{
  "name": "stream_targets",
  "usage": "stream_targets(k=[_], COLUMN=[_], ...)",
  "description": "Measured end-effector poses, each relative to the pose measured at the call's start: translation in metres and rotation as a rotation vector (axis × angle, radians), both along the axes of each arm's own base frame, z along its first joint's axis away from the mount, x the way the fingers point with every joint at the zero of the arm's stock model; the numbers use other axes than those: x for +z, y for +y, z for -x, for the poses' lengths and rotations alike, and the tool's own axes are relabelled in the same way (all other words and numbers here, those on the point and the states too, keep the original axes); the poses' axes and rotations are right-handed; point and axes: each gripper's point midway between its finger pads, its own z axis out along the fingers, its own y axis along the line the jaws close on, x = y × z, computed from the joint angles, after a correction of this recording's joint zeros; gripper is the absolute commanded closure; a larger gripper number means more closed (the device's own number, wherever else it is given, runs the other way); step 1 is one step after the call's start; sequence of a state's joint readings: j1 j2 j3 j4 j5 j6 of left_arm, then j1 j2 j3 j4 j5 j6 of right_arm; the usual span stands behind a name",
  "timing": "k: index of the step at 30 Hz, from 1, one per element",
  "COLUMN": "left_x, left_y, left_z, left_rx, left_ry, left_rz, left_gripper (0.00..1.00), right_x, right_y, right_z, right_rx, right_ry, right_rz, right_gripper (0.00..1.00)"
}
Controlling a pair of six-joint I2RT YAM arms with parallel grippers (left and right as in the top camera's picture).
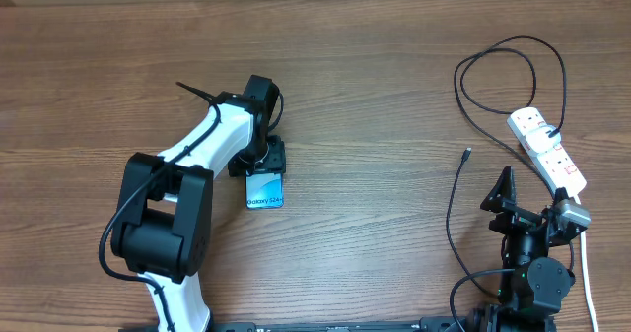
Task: Plug charger to phone and switch on socket
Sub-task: 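Close the left gripper on the phone's top edge, then lift the phone with the left gripper and tilt it upright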
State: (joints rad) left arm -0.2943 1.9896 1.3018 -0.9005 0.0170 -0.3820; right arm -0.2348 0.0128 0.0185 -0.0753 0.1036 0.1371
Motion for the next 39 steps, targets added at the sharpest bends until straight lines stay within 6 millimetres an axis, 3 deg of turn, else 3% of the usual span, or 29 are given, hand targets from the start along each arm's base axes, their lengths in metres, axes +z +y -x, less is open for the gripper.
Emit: stream_targets(k=[8,14,20,28,39], left_x=[0.006,0.024,0.041,0.075,0.11], left_y=[-0.002,-0.008,-0.019,-0.048,-0.09], left_z=[0.005,-0.003,0.004,0.006,0.029], left_rx=[0.001,0.002,0.008,0.011,0.019], left_ry=[0.076,0.075,0.129,0.177,0.314], left_rz=[-0.005,0.022,0.082,0.241,0.528], left_gripper=[0.52,0.53,0.55,0.54,0.56], right_x=[0.0,0.0,0.0,0.0,0.0], right_y=[0.0,0.0,0.0,0.0,0.0], right_z=[0.0,0.0,0.0,0.0,0.0], right_rx=[0.0,0.0,0.0,0.0,0.0], right_ry=[0.0,0.0,0.0,0.0,0.0], right_rz=[0.0,0.0,0.0,0.0,0.0], right_gripper=[0.0,0.0,0.0,0.0,0.0])
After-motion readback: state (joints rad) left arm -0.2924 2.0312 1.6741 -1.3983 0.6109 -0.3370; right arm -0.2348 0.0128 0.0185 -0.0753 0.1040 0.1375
